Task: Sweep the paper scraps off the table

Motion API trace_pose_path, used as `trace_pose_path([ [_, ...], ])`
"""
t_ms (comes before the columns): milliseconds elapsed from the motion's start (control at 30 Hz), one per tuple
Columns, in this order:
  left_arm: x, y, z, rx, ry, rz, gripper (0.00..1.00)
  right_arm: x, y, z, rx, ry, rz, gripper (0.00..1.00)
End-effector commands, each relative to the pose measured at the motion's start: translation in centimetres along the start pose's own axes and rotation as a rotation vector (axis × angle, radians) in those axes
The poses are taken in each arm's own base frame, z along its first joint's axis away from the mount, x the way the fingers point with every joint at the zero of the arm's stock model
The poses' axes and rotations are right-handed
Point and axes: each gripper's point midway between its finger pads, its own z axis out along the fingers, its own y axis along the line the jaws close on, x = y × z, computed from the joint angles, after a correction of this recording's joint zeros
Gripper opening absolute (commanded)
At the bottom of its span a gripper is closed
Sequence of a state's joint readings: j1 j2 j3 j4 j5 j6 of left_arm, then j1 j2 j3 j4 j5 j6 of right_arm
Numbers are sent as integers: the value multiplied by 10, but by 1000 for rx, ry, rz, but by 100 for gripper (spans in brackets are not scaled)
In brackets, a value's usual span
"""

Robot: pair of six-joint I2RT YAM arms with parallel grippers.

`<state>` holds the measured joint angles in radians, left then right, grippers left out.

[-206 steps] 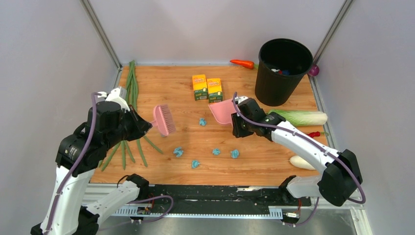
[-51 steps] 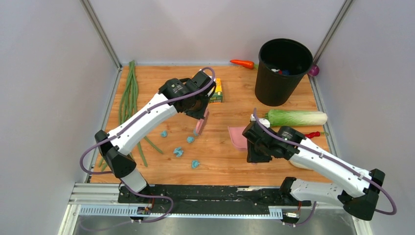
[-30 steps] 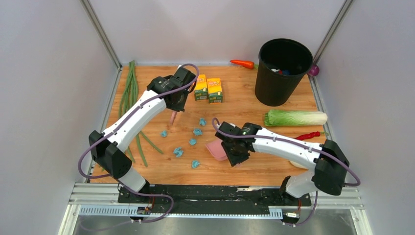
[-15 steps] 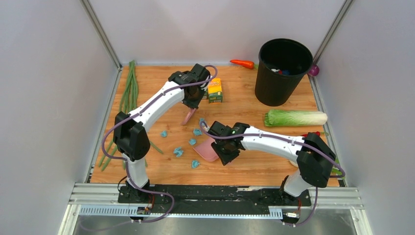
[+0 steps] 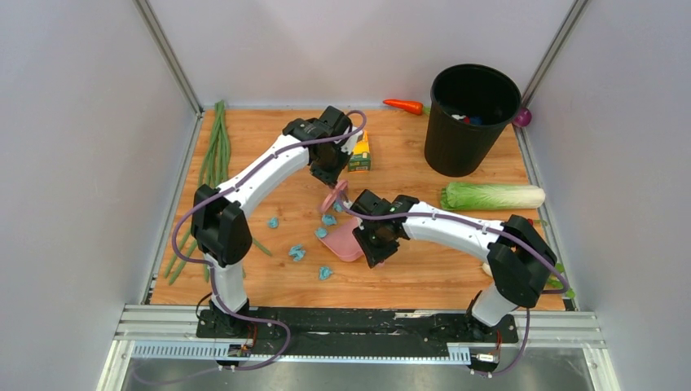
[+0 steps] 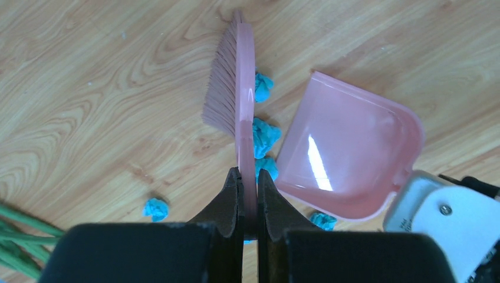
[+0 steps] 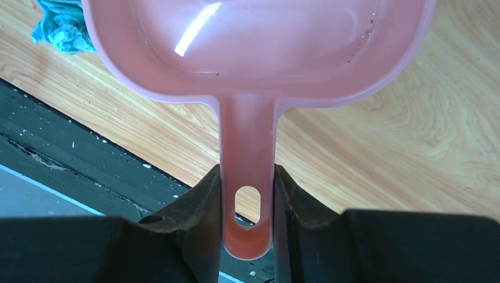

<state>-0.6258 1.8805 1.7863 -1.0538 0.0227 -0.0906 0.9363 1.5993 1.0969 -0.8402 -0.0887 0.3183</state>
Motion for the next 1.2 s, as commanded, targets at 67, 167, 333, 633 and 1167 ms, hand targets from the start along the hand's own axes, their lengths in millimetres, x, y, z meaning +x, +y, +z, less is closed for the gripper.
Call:
trace_pose_path([
  [67, 16, -45, 1, 173, 67, 32, 0, -19, 0, 0, -40, -47, -23, 0],
  [167, 19, -54, -3, 185, 72, 38, 0, -17, -3, 2, -36, -44, -16, 0],
  [333, 24, -64, -5, 210, 90, 17, 0, -16, -5, 2, -34, -48, -14, 0],
  [633, 21, -86, -19, 287, 66, -48, 0, -10, -8, 0, -29, -48, -21, 0],
  [1167, 26, -110, -77, 425, -3, -178, 0, -8, -14, -11, -5, -104, -23, 0],
])
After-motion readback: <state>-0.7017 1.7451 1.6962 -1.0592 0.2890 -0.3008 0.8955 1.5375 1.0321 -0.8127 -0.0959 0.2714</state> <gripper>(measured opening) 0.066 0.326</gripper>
